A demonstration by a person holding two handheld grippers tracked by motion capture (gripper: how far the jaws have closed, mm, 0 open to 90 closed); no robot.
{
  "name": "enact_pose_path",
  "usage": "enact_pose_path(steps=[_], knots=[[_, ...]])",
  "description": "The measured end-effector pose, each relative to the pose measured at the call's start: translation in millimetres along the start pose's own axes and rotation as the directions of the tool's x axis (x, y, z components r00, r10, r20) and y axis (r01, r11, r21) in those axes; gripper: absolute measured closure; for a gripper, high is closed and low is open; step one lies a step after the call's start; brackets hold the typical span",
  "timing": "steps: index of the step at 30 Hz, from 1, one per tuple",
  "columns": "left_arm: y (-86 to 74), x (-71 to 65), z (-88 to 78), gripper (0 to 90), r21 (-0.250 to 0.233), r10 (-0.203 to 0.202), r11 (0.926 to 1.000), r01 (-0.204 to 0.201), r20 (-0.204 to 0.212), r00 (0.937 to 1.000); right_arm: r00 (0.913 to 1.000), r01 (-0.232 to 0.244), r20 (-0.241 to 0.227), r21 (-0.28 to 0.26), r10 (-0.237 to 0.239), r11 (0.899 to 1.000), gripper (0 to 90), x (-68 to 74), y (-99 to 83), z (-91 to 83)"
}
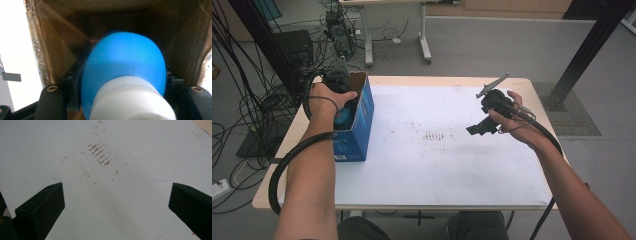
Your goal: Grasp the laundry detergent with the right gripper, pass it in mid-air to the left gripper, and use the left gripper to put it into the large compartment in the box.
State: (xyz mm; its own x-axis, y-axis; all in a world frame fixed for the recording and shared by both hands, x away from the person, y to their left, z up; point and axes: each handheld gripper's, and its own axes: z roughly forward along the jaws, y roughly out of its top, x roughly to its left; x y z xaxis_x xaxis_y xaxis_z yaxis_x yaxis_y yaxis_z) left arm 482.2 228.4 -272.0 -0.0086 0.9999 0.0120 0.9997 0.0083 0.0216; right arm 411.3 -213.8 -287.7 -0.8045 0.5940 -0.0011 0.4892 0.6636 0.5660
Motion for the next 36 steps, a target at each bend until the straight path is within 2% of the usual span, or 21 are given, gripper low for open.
enact_pose_path(steps=[36], knots=[[-0.9,-1.1,0.5,35.7,-0.007,0.005,1.0,-0.005,0.0,1.0,0.9999,0.007,0.008,0.0,-0.007,1.0,0.4,1.0,0.2,-3.1]])
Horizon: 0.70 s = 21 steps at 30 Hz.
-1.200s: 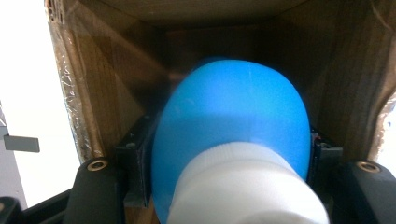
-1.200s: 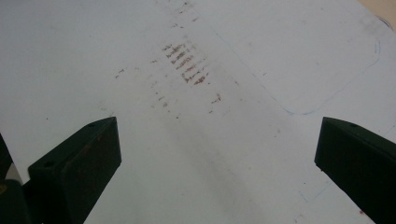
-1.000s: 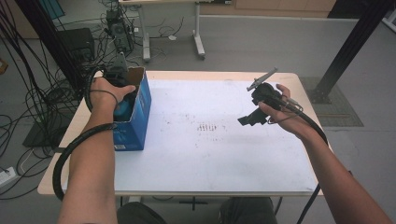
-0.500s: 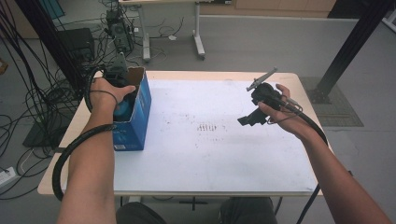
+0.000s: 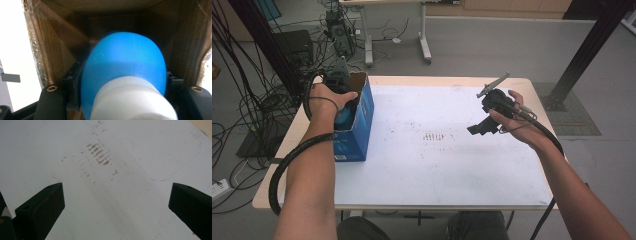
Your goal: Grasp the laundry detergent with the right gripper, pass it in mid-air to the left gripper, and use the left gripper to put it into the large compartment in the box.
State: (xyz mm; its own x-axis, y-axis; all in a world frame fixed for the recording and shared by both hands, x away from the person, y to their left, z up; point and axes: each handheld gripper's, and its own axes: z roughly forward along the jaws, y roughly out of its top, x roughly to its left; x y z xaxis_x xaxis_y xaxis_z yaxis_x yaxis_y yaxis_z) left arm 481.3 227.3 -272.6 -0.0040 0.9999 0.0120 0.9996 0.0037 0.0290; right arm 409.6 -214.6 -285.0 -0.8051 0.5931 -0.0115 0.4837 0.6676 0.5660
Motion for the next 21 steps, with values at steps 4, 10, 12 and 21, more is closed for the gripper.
enact_pose_path(steps=[4,10,12,21], knots=[[-0.2,-0.2,0.2,35.7,0.0,-0.003,1.0,0.003,0.002,1.0,1.0,0.001,-0.001,-0.002,-0.001,1.0,0.4,0.0,0.4,0.1],[0.0,0.1,0.3,35.6,-0.001,-0.004,1.0,0.004,0.004,1.0,1.0,0.0,-0.003,0.001,0.0,1.0,0.4,0.0,0.0,1.5],[0.0,0.0,0.5,35.6,-0.002,-0.004,1.0,0.004,0.003,1.0,1.0,0.001,-0.004,0.002,-0.001,1.0,0.4,0.0,0.2,1.6],[-0.4,0.4,0.6,35.6,-0.004,-0.005,1.0,0.005,0.005,1.0,1.0,0.008,-0.004,0.004,-0.008,1.0,0.4,0.8,2.2,1.6]])
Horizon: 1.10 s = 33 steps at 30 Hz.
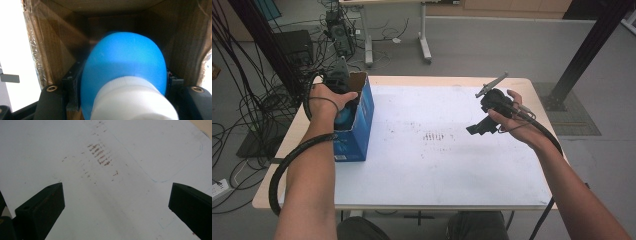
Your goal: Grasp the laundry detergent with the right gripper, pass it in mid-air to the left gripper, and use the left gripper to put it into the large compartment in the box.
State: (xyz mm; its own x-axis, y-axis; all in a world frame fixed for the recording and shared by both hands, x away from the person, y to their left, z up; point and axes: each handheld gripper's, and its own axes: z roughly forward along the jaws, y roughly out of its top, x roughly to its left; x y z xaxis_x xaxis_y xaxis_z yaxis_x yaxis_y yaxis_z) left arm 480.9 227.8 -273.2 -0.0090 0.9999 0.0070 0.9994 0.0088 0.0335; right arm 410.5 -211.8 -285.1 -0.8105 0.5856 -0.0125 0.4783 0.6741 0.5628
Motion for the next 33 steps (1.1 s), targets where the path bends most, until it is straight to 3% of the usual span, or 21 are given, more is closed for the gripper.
enact_pose_path(steps=[33], knots=[[-0.3,0.4,-0.1,35.6,0.001,0.006,1.0,-0.006,0.001,1.0,1.0,-0.004,0.001,0.005,0.004,1.0,0.4,-0.2,-1.2,-0.2]])
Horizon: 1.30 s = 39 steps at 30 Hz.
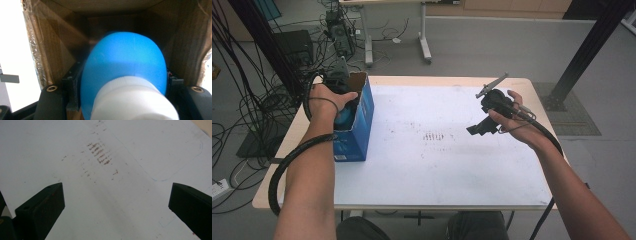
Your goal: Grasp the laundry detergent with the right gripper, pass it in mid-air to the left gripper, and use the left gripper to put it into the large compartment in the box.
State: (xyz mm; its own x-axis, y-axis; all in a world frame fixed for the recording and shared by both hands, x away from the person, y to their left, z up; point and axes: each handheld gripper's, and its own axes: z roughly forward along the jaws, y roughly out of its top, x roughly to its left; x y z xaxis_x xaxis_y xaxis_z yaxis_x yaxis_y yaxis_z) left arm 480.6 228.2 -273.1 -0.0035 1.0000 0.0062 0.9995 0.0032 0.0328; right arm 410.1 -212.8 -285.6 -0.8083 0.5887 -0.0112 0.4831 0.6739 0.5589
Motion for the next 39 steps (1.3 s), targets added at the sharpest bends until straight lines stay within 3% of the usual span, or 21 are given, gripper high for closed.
enact_pose_path(steps=[39], knots=[[-1.0,-0.2,0.6,35.5,-0.005,-0.002,1.0,0.002,0.003,1.0,1.0,0.0,0.004,-0.002,0.0,1.0,0.5,-0.7,-0.8,-2.7]])
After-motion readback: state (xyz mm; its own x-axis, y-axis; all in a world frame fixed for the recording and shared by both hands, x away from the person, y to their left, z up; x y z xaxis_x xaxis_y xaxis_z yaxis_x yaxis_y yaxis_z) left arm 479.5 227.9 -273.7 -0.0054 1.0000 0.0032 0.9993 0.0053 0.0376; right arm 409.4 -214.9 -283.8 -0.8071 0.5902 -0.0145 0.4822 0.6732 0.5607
